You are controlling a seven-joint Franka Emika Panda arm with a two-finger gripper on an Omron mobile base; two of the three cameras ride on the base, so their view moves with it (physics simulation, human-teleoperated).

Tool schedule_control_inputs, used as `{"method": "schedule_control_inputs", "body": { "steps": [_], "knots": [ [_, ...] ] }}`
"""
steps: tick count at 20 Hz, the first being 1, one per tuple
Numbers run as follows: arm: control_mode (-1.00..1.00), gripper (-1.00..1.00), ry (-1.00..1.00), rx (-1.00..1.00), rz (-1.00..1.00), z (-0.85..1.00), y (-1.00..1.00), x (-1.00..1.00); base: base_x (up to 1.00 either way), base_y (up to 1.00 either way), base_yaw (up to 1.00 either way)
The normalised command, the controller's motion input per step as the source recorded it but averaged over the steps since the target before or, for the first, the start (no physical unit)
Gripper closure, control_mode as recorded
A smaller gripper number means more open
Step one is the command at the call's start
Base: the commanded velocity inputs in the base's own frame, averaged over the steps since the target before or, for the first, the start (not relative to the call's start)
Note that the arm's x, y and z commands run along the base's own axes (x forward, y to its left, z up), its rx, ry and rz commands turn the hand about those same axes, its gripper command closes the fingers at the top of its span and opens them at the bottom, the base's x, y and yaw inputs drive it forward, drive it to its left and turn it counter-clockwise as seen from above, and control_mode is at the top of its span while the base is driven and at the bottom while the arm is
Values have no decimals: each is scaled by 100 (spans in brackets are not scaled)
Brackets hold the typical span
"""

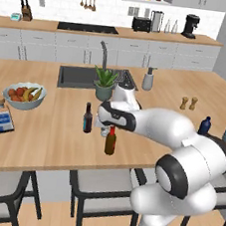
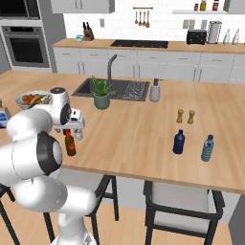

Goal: Move the plastic bottles in the middle to the plastics group, and the glass bottles in the middle to the glass group.

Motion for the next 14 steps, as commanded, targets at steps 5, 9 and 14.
{"method": "schedule_control_inputs", "body": {
  "steps": [5, 9, 14],
  "knots": [
    [-100, 100, 0, 0, 0, -2, 3, 9, 0, 0, 0],
    [-100, 100, 0, 0, 0, 0, 0, 0, 0, 0, 0],
    [-100, 100, -1, 0, 0, 0, 0, 0, 0, 0, 0]
  ]
}}
